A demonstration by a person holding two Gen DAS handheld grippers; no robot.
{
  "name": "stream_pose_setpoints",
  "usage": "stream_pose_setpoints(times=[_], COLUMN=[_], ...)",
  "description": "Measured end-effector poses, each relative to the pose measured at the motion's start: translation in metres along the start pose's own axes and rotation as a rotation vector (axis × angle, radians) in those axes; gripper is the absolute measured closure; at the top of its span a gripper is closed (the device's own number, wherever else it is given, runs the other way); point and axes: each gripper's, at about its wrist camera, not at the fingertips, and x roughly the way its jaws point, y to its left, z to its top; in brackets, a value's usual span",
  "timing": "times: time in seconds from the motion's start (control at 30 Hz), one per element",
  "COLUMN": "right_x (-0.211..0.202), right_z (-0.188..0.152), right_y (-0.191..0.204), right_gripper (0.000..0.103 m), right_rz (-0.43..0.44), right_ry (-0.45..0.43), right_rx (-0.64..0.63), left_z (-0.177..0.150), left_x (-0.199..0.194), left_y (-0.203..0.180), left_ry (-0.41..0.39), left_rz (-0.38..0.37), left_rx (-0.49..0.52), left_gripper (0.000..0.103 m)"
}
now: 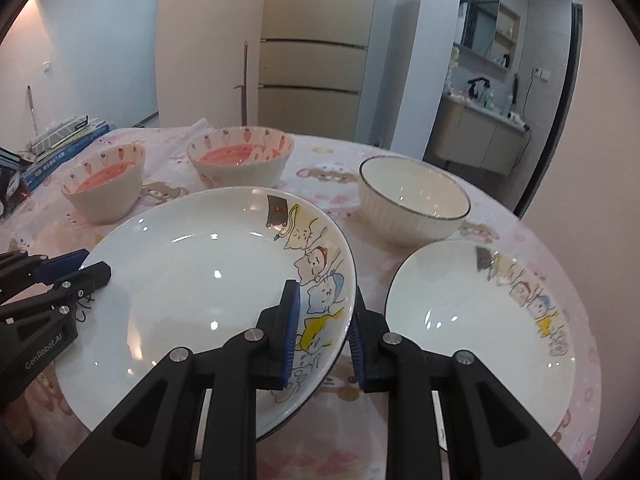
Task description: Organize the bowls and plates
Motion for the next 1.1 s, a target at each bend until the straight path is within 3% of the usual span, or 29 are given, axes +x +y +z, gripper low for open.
stream_pose_setpoints(times=[0.3, 0.57, 1.07, 1.1], right_x=[-0.006, -0.001, -0.053, -0.056], right_z=[-0.011, -0.011, 0.004, 0.004], right_y=[0.017, 0.006, -0.021, -0.024], right_gripper=[0.082, 0.086, 0.086, 0.086], right_rz=[-0.155, -0.074, -0.016, -0.012], right_ry=[-0.052, 0.006, -0.094, -0.099], right_rx=[-0.106, -0.06, 0.05, 0.06], left_z=[-0.001, 0.0, 0.029, 0.031], left_x=[-0.003, -0.01, -0.114, -0.119], left_y=[-0.003, 0.007, -0.001, -0.003], left_ry=[-0.011, -0.008, -0.299, -0.306], left_rz=[0.027, -0.015, -0.037, -0.043], left_rx=[0.02, -0.029, -0.019, -0.017], left_gripper=[0.077, 0.081, 0.081, 0.077])
